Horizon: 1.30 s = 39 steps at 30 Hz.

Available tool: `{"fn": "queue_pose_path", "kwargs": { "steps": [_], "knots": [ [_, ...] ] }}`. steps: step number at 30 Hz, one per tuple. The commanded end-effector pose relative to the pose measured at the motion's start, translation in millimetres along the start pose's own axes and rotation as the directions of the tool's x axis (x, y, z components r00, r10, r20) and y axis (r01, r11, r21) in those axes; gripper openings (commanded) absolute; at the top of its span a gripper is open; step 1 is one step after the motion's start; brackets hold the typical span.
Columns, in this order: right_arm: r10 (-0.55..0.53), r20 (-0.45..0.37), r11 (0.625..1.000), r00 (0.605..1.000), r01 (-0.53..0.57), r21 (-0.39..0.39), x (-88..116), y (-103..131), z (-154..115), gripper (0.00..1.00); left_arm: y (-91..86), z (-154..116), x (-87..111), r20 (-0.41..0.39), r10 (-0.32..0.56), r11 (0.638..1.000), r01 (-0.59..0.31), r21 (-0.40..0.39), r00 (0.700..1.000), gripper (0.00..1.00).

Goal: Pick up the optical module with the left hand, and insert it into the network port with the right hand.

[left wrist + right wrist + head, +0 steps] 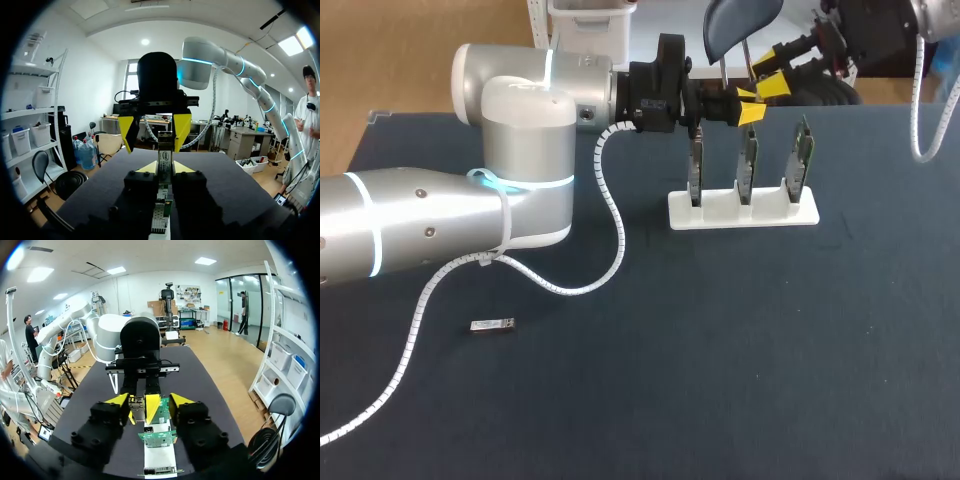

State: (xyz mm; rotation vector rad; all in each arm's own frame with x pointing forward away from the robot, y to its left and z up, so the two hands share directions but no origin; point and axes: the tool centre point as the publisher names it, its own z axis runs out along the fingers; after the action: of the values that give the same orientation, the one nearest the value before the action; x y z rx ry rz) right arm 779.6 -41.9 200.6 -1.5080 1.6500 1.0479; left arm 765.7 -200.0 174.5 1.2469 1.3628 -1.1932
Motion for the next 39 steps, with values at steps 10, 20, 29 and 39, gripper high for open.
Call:
{"fn": "queue_pose_path", "kwargs": {
  "steps": [10, 20, 29, 39],
  "knots": [
    [0.004, -0.002, 1.000, 1.000, -0.004, 0.007, 1.6, 3.1, 0.2, 0.00, 1.0, 0.7, -0.3, -0.002, 0.000, 1.000, 0.000, 0.001, 1.000, 1.00],
    [0.005, -0.004, 1.000, 1.000, -0.005, 0.011, 2.6, 3.7, -0.5, 0.00, -1.8, -2.5, 0.3, -0.016, 0.021, 1.000, -0.021, 0.004, 1.000, 1.00],
    [0.001, -0.005, 1.000, 1.000, -0.001, 0.012, 2.7, 3.5, -1.5, 0.00, -3.1, -11.5, 6.7, -0.082, -0.006, 0.999, 0.003, -0.036, 0.997, 1.00],
    [0.002, -0.007, 1.000, 1.000, -0.002, 0.011, 4.1, 5.8, -3.2, 0.00, -0.1, -20.0, 11.6, -0.236, 0.062, 0.996, -0.075, -0.049, 0.970, 1.00]
  ]
}}
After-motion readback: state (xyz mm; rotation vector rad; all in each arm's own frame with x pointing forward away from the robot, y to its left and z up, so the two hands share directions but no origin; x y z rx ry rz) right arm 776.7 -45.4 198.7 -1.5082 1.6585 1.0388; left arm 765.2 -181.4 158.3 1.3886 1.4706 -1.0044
